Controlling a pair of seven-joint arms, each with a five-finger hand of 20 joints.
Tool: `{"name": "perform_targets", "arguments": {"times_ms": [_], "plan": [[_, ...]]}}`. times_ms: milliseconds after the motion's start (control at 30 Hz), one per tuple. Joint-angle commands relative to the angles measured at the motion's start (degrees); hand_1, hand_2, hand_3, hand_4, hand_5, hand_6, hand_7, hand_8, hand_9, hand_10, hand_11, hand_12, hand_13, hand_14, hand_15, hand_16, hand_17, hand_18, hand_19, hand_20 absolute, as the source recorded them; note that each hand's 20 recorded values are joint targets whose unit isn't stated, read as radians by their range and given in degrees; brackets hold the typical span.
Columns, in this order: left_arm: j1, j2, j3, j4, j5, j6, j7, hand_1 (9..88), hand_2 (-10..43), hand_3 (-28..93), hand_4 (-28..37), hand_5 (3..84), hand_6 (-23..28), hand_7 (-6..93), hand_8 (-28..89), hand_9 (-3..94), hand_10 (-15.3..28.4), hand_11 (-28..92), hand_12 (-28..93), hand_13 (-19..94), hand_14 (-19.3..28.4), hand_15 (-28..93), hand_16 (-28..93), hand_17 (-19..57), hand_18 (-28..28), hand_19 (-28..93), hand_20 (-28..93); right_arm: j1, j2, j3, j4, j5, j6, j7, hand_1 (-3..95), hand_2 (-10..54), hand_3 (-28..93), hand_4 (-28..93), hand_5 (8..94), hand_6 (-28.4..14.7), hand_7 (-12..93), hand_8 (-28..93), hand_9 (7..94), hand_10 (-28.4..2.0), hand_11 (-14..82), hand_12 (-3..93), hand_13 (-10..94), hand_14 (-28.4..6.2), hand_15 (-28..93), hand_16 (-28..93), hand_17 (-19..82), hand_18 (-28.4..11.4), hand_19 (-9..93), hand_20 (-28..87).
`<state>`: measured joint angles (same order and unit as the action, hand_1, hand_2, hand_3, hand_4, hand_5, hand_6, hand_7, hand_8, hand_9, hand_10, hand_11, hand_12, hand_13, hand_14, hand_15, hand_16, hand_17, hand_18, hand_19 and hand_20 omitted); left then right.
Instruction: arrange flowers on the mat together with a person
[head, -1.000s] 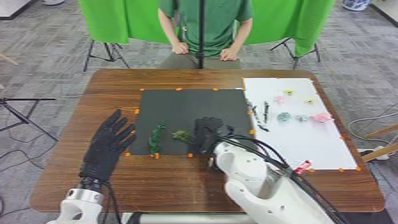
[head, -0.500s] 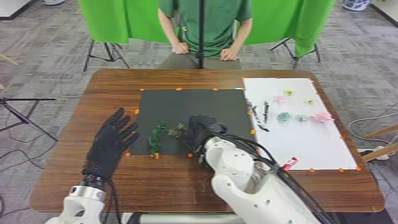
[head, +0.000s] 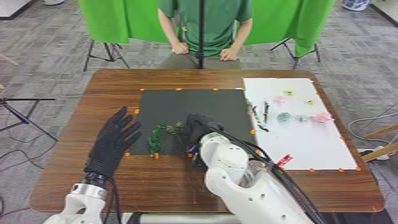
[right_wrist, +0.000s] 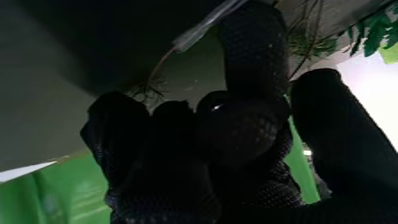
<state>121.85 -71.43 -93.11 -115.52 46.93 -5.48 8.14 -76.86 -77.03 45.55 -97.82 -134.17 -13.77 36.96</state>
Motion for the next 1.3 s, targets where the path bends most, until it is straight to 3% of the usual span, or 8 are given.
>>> {"name": "perform_targets", "arguments": {"times_ms": [33,333,467,633,767,867,967,1300], "plan": [[1.7,-0.24,-0.30,-0.14,0.26,0.17,0.54,34.7,-5.8,66,-23.5,22.1,0.8,24.0,-13,17.2,8.7,22,14,20,11.5,20,4,-7.7,20.7,43,5,-0.7,1.5,1.3,-2.5,-2.5,0.5,-0.8,19.9,11.0,79,-21,88.1,-0.6,35,-10,93.7,-5.8,60.4,25.0,94,-2.8,75,23,57,-20.6,93,58],[2.3,-0.88,-1.04,-0.45,0.28,0.28,1.22,34.6,-5.8,66,-23.5,22.1,0.9,23.9,-13,17.2,8.8,22,13,20,11.5,20,4,-7.8,20.7,43,5,-2.4,6.0,7.5,-13.2,0.7,-2.1,-1.2,18.6,10.0,78,-22,86.8,-0.9,35,-11,93.7,-6.1,58.4,26.2,94,-3.0,74,25,56,-20.8,93,57],[3.4,-0.79,-2.23,-1.15,0.15,0.85,1.77,34.6,-5.7,67,-23.5,22.1,0.8,23.9,-13,17.2,8.8,22,14,20,11.5,20,4,-7.8,20.7,43,5,-9.1,11.5,21.0,-21.8,17.3,1.2,-7.3,19.3,10.1,76,-22,81.5,-2.3,32,-11,92.0,-9.1,47.6,32.7,88,-7.1,70,28,46,-22.0,93,49],[6.2,0.02,-4.72,-2.74,-0.15,2.58,3.50,34.4,-5.6,67,-23.5,22.2,0.9,23.9,-13,17.3,8.8,22,14,20,11.5,20,4,-7.8,20.7,43,5,-21.8,18.9,42.2,-25.6,50.2,4.3,-23.2,19.4,9.6,79,-22,59.0,-5.9,24,-11,64.9,-16.0,34.6,26.8,59,-14.9,59,20,23,-21.3,71,34],[8.2,0.53,-6.69,-3.78,-0.19,3.77,4.75,34.0,-5.8,66,-23.5,22.5,1.0,23.7,-13,17.3,8.8,22,14,19,11.5,20,4,-8.0,20.7,43,5,-34.7,22.3,54.0,-26.7,69.2,10.2,-37.8,17.2,4.2,83,-24,39.8,-5.2,19,-11,40.6,-16.0,20.1,23.3,33,-14.4,36,19,11,-22.8,55,29],[8.7,-0.02,-8.27,-4.05,0.71,2.74,4.08,32.3,-6.6,67,-24.5,22.7,1.1,23.3,-13,17.3,9.0,21,13,17,11.2,17,4,-9.7,21.1,40,5,-42.9,22.2,59.6,-29.4,66.5,16.9,-42.7,17.9,0.3,85,-25,35.8,-2.1,16,-11,36.0,-14.2,12.2,21.4,28,-12.7,19,25,8,-22.0,45,26],[9.8,-0.30,-8.79,-4.27,0.35,2.55,4.01,32.1,-6.7,67,-24.9,22.8,1.2,22.6,-12,16.2,8.5,19,14,16,10.9,13,6,-11.0,21.4,39,5,-48.4,18.8,65.4,-31.6,69.6,13.9,-40.0,16.4,-4.0,85,-26,30.8,0.6,14,-10,32.2,-13.1,5.6,21.0,25,-13.1,4,32,5,-22.6,35,21],[8.6,-0.42,-7.54,-3.02,0.50,-0.20,3.22,30.6,-7.7,66,-24.9,23.2,0.6,18.7,-11,15.7,8.3,15,15,13,10.7,8,7,-13.5,20.9,35,4,-50.2,14.5,67.1,-31.5,69.3,12.3,-37.7,13.8,-6.8,83,-26,27.1,-3.7,11,-8,28.8,-13.4,2.4,23.0,23,-13.8,0,33,1,-23.0,33,18]]}}
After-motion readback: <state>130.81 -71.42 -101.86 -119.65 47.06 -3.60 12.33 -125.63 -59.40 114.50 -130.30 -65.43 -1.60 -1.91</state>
